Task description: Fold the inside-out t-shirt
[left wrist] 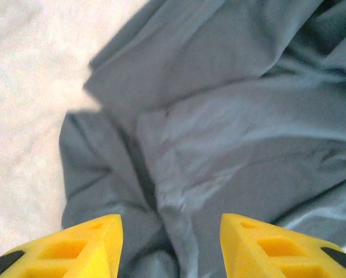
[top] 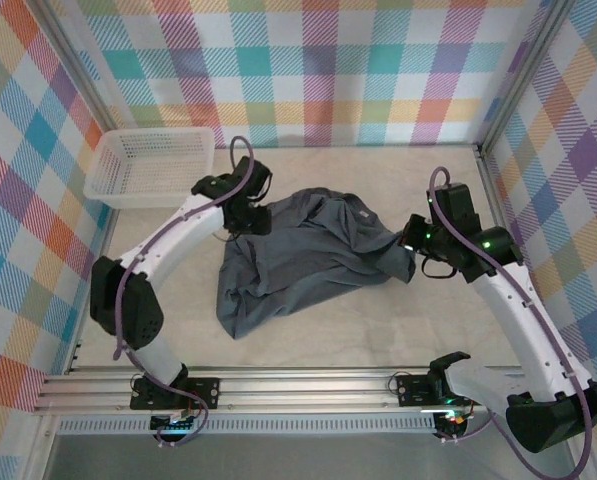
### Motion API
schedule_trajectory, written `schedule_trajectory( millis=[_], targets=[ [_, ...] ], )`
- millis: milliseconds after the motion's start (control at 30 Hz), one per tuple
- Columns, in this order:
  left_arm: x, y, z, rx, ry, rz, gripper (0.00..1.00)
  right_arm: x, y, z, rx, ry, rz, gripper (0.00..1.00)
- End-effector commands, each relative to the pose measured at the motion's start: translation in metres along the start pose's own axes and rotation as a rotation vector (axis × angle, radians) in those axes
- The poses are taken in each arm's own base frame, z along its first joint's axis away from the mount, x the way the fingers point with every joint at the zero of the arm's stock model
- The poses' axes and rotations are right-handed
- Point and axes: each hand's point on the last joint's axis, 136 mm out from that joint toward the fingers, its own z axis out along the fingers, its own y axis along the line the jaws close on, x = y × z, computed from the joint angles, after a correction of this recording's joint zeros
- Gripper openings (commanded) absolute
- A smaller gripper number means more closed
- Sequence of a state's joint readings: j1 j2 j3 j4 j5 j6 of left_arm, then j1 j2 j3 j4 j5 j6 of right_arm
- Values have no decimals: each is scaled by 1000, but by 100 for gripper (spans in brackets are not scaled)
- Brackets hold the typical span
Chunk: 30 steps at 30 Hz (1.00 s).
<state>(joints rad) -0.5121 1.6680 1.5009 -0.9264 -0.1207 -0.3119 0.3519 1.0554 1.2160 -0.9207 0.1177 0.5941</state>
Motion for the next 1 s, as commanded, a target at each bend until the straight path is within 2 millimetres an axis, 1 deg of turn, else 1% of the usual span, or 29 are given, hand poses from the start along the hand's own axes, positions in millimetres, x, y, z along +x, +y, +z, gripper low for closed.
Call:
schedule_trajectory(
  millis=[0, 100, 133, 233, 333, 400, 467, 533, 600, 667, 800, 833, 900, 933, 967],
  targets=[
    [38, 10, 25, -90, 119, -61, 50, -1, 19, 1, -98, 23, 16, 0],
    [40, 0, 42, -141, 141, 19, 51, -1, 23, 4, -107, 40, 16, 0],
    [41, -2, 50, -187, 155, 60, 51, -2, 24, 4, -110, 41, 16, 0],
    [40, 2, 69, -309, 195, 129, 51, -2, 25, 3, -114, 38, 12, 0],
    [35, -1, 83, -339, 203, 149, 51, 1, 22, 2, -111, 38, 16, 0],
    [31, 2, 89, -368, 196, 159, 49, 3, 20, 3, -110, 41, 18, 0],
    [30, 9, 96, -412, 199, 174, 39, 4, 19, 3, -109, 42, 19, 0],
    [29, 18, 97, -441, 207, 171, 24, 3, 19, 2, -104, 44, 17, 0],
    [24, 25, 90, -447, 184, 156, 7, 1, 17, 0, -83, 39, 10, 0],
    [19, 30, 80, -428, 151, 129, 0, -2, 13, -2, -62, 30, 8, 0],
    [10, 34, 55, -373, 89, 80, 0, -7, 11, -4, -44, 15, 15, 0],
    [5, 34, 44, -344, 63, 61, 0, -12, 10, -7, -39, 1, 29, 0],
    [-10, 31, 13, -255, -6, 8, 0, -23, 11, -16, -51, -40, 61, 0],
    [-22, 27, -9, -174, -56, -32, 0, -33, 14, -24, -68, -72, 91, 0],
    [-36, 24, -38, -83, -120, -73, 0, -45, 17, -34, -94, -109, 126, 0]
  ],
)
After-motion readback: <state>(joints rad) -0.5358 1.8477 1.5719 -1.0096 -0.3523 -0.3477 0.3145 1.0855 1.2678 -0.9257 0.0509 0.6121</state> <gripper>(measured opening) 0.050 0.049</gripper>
